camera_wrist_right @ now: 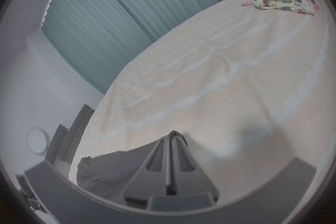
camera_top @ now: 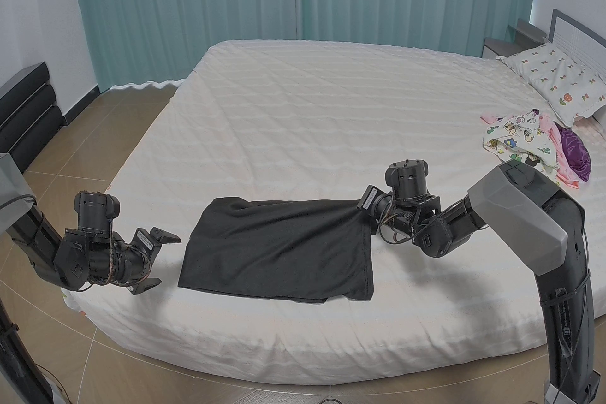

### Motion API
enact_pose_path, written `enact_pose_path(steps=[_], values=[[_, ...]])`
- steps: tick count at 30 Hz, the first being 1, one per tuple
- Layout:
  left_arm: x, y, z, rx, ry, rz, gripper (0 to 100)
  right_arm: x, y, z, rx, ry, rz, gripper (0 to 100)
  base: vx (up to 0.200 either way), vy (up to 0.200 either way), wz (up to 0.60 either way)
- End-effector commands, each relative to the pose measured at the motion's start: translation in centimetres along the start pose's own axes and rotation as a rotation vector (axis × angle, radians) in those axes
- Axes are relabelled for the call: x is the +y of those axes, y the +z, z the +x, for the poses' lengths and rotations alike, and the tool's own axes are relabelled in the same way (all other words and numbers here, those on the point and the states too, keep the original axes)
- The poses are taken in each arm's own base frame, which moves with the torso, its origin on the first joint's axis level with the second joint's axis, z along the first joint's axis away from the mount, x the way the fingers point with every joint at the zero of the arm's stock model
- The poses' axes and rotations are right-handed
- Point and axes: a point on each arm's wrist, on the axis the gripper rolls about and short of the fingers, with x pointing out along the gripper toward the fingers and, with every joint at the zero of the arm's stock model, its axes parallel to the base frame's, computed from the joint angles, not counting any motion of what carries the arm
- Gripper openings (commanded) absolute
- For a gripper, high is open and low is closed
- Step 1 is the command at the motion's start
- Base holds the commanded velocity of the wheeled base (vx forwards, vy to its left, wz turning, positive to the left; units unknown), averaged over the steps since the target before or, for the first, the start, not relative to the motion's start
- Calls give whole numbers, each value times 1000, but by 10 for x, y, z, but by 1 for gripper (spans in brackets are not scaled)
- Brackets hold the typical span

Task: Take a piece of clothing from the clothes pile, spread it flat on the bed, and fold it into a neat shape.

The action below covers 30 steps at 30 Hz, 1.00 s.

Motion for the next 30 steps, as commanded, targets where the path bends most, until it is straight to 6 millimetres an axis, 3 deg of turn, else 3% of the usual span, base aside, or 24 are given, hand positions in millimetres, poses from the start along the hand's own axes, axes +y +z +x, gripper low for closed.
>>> enact_pose_path(steps=[1, 10, 11, 17, 22, 25, 29, 30], values=[[0, 0, 0, 1, 1, -1, 100, -5, 4, 0, -9, -12, 17, 0, 0, 0, 0], [0, 1, 0, -1, 0, -2, 100, -3, 2, -1, -4, -8, 30, 0, 0, 0, 0], [0, 1, 0, -1, 0, -2, 100, -3, 2, -2, -2, -8, 31, 100, 0, 0, 0], [-2, 1, -2, -7, -7, 1, 100, 2, 8, -15, 0, -4, 23, 100, 0, 0, 0], [-8, -1, -19, -29, -46, 15, 100, 0, 28, -37, -17, -11, 34, 100, 0, 0, 0], [-17, -4, -46, -62, -110, 38, 100, -1, 51, -67, -55, -11, 58, 100, 0, 0, 0], [-24, -16, -87, -108, -205, 94, 100, -4, 75, -130, -117, -8, 56, 100, 0, 0, 0], [-27, -26, -99, -109, -237, 146, 100, -4, 79, -154, -138, 2, 38, 100, 0, 0, 0]])
